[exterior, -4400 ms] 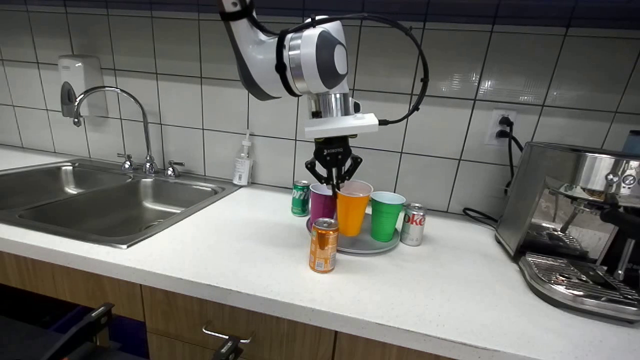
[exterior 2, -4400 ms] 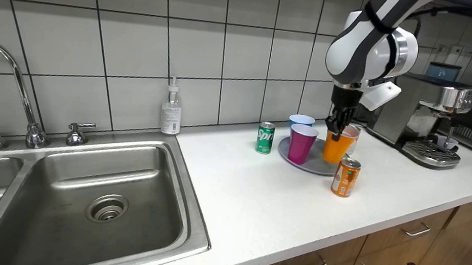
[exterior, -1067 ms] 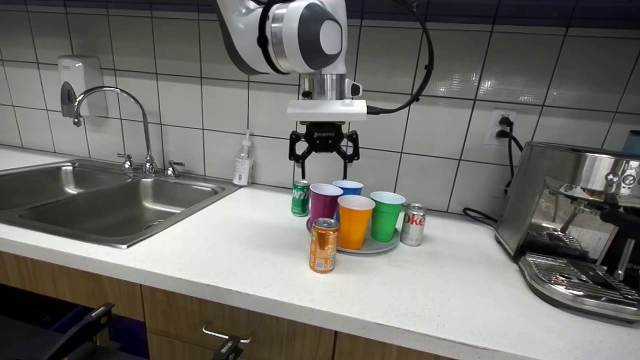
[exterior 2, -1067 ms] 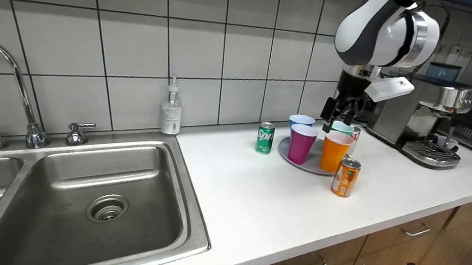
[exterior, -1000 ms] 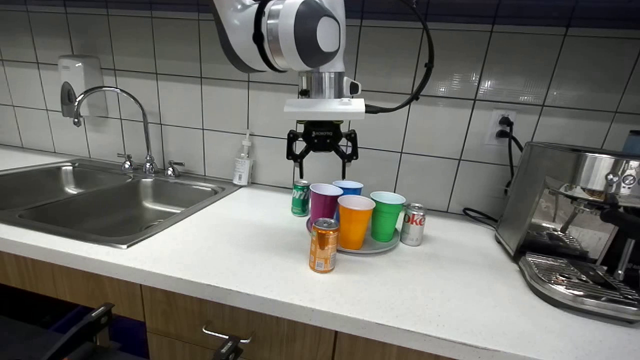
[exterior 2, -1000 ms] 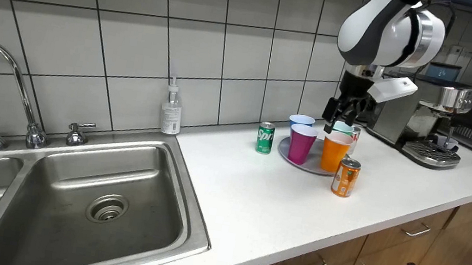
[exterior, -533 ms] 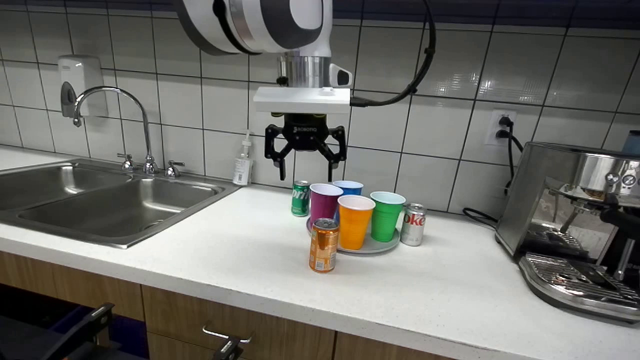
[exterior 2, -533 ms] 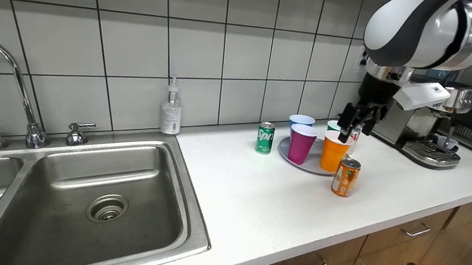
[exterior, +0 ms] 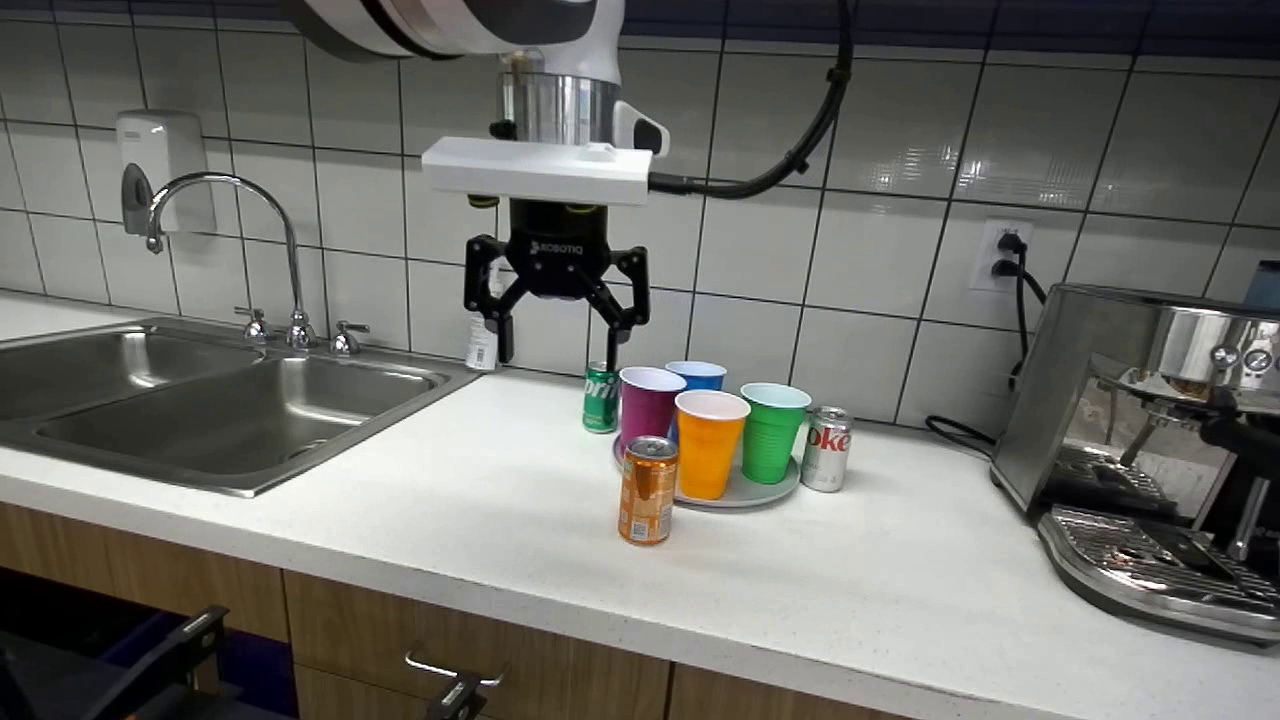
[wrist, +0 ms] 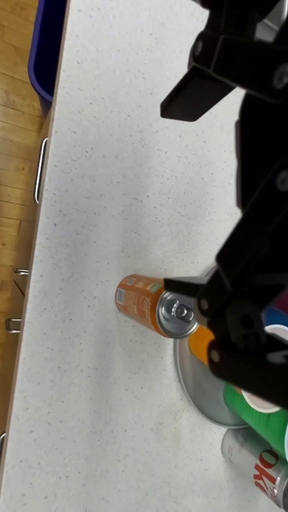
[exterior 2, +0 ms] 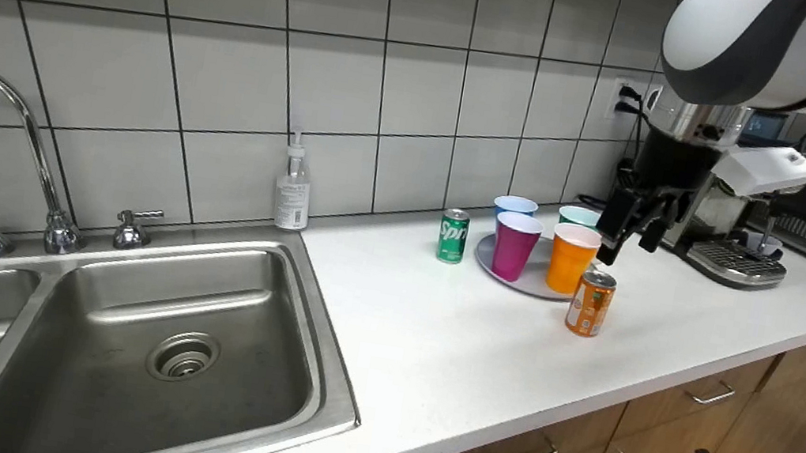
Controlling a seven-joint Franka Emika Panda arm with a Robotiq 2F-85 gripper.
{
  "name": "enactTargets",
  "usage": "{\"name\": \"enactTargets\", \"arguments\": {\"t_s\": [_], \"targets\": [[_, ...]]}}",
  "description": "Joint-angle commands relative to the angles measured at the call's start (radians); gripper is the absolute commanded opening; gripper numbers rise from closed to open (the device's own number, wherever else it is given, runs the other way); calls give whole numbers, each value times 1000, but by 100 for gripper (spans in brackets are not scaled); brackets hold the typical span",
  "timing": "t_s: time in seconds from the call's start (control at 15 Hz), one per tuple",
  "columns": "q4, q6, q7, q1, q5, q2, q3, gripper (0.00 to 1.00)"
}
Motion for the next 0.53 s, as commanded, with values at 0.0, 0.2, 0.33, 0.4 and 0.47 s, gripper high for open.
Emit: {"name": "enactTargets", "arguments": {"t_s": [0.0,0.2,0.33,0.4,0.47], "targets": [[-7,-19,18,26,-19,-17,-25,100],[-18,-29,21,28,-20,-35,-25,100],[-18,-29,22,28,-21,-35,-25,100],[-18,-29,22,28,-21,-35,-25,100],[-18,-29,22,28,-21,-35,-25,100]]}}
